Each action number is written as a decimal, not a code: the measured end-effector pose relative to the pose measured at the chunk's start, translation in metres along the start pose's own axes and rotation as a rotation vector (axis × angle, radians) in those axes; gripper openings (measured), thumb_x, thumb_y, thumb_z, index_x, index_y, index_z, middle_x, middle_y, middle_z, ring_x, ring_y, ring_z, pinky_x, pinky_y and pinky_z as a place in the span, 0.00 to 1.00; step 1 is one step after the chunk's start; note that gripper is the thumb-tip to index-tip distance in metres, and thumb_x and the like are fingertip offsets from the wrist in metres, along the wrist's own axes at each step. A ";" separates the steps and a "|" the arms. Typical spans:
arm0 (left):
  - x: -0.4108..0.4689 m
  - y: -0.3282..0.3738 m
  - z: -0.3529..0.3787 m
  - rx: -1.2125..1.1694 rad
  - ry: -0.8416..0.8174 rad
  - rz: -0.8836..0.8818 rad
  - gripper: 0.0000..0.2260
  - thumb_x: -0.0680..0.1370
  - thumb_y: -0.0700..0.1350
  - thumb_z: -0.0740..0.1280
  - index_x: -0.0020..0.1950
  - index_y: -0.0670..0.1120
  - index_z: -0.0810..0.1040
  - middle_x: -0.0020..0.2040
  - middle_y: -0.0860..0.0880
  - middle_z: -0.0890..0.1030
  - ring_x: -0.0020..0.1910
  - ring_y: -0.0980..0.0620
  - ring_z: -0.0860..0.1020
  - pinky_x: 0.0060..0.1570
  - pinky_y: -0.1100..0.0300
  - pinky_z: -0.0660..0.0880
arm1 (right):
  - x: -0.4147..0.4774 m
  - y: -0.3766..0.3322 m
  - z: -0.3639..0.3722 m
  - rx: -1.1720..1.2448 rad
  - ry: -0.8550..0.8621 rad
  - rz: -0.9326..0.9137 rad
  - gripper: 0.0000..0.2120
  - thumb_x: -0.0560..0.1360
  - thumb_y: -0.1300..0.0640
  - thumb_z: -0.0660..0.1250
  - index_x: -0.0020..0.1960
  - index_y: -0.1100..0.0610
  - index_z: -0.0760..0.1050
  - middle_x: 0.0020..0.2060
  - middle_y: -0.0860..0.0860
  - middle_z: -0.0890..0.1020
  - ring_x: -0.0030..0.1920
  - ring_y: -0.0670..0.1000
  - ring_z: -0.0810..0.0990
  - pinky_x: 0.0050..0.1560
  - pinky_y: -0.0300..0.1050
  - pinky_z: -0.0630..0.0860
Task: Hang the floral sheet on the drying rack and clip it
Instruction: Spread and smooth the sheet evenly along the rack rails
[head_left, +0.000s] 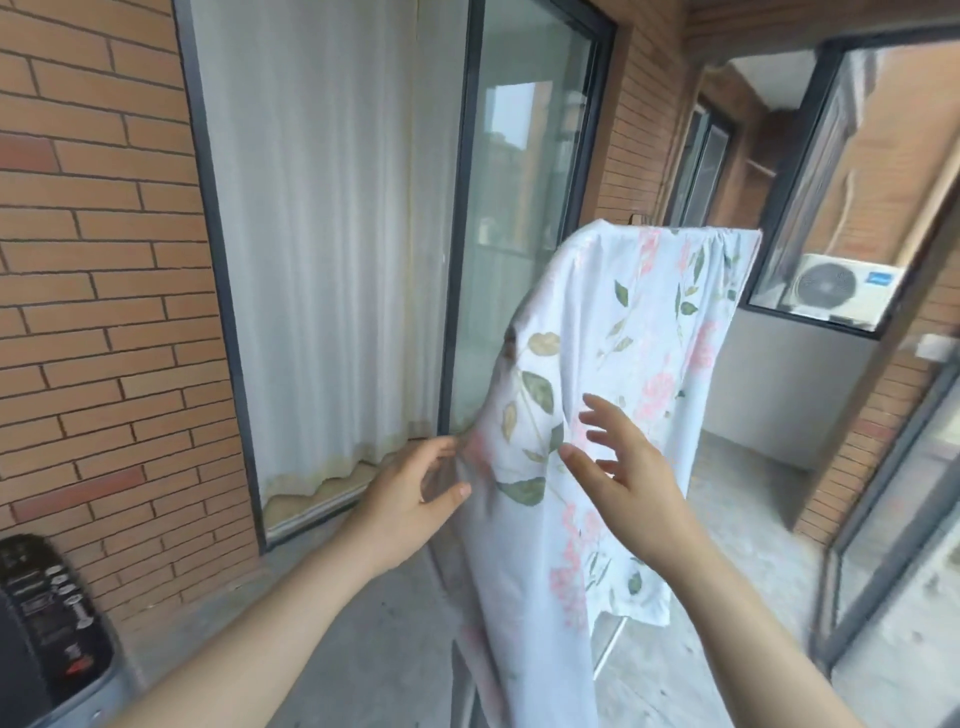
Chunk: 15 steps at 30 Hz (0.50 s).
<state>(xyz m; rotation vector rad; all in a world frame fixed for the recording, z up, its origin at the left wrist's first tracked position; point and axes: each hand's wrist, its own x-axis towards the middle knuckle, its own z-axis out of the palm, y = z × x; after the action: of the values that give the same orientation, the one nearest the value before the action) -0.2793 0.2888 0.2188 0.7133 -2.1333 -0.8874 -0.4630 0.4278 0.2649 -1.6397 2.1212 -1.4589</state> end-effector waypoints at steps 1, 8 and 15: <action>-0.001 -0.004 0.000 0.042 -0.011 -0.004 0.22 0.75 0.45 0.69 0.68 0.50 0.69 0.63 0.55 0.72 0.65 0.58 0.70 0.63 0.65 0.66 | -0.006 0.003 0.003 0.009 -0.018 0.029 0.27 0.76 0.48 0.65 0.73 0.46 0.61 0.63 0.43 0.73 0.61 0.41 0.71 0.61 0.41 0.71; 0.004 -0.031 -0.003 0.163 -0.148 -0.113 0.37 0.75 0.54 0.68 0.77 0.51 0.52 0.76 0.53 0.56 0.74 0.55 0.56 0.72 0.57 0.57 | -0.040 0.025 0.029 -0.025 -0.087 0.190 0.31 0.74 0.45 0.67 0.73 0.46 0.60 0.64 0.42 0.72 0.63 0.43 0.71 0.64 0.46 0.70; 0.054 -0.047 -0.016 0.169 -0.399 -0.032 0.43 0.70 0.55 0.74 0.77 0.51 0.52 0.72 0.52 0.66 0.70 0.54 0.65 0.69 0.59 0.62 | -0.045 -0.001 0.075 -0.078 -0.003 0.272 0.31 0.70 0.41 0.70 0.69 0.46 0.64 0.58 0.31 0.70 0.61 0.39 0.69 0.61 0.41 0.70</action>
<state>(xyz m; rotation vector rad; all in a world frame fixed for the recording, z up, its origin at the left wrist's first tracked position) -0.2886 0.2165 0.2127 0.7005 -2.5807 -0.9352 -0.4008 0.4170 0.2046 -1.3076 2.3169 -1.3057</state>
